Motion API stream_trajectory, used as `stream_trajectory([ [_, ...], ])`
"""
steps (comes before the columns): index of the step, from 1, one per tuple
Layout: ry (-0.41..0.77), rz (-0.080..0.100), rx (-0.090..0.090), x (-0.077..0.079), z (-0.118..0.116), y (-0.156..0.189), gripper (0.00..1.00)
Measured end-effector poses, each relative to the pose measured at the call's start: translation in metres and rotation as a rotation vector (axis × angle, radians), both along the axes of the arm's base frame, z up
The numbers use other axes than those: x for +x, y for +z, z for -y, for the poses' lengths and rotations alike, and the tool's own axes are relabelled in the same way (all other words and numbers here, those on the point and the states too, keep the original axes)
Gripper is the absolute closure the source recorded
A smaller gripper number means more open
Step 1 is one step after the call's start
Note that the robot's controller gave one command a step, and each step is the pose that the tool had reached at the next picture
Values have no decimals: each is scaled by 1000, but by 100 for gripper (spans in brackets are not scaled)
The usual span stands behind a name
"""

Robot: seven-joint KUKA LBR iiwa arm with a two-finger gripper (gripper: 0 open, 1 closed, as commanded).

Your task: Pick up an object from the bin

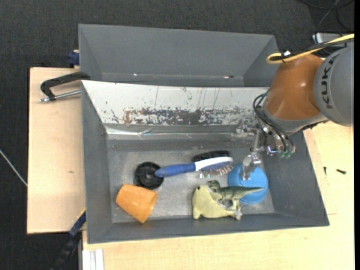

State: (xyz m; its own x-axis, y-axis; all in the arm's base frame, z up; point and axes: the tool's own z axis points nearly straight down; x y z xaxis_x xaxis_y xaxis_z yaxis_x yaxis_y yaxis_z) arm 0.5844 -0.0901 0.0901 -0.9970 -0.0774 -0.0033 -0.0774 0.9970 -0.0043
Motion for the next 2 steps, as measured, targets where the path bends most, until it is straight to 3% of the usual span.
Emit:
stream_trajectory([
  [1, 216, 9, 5, 2, -5, 0, 0],
  [2, 218, -6, -1, 0, -1, 2, 100],
])
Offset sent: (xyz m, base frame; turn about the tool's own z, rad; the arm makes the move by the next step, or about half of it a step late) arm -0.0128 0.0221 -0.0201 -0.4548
